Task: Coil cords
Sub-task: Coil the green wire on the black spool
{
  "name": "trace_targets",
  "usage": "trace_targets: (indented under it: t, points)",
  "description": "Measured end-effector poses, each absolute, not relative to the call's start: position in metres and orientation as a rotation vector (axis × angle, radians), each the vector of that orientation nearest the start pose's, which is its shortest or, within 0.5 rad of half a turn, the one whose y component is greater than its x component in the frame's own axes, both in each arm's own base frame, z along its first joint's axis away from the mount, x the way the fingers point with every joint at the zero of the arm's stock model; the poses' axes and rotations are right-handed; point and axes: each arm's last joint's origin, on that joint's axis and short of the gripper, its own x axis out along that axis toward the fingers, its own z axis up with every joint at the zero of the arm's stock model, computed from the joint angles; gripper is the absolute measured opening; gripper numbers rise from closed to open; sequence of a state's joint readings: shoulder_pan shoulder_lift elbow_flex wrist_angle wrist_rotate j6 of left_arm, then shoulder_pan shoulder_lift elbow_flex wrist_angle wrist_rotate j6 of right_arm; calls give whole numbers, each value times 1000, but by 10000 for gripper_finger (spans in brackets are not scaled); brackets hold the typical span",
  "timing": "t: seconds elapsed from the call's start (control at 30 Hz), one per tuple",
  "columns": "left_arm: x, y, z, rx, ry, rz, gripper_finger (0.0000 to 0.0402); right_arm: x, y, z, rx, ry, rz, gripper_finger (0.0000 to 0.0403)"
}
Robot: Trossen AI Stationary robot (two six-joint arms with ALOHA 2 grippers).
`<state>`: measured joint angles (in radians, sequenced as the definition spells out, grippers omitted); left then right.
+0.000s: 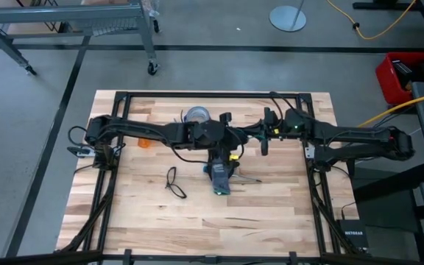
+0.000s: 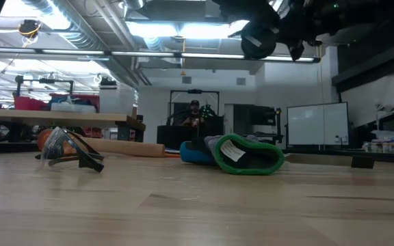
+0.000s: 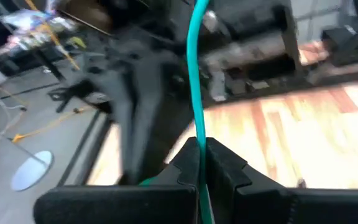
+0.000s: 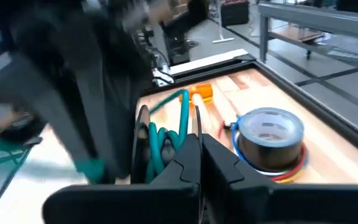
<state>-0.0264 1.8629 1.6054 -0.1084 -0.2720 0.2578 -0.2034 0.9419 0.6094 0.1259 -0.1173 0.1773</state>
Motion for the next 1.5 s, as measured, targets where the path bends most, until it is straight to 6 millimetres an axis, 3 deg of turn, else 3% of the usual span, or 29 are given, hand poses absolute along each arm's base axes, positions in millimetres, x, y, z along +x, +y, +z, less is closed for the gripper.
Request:
trace_targets:
  t: [0.17,0.8,1.13,1.5]
  points:
    - [426,-2,333,305,390,227,4,197,-38,282,201,161,-128,1]
    - [421,-8,328,313,465,204,2,171,-35,313,170,-63,-189,1]
    - [423,-9,331,288,420,211,3,177,-36,322,153,-184,-179,1]
    - [430,-10,331,240,349,216,2,204,-42,310,133,-169,-184,1]
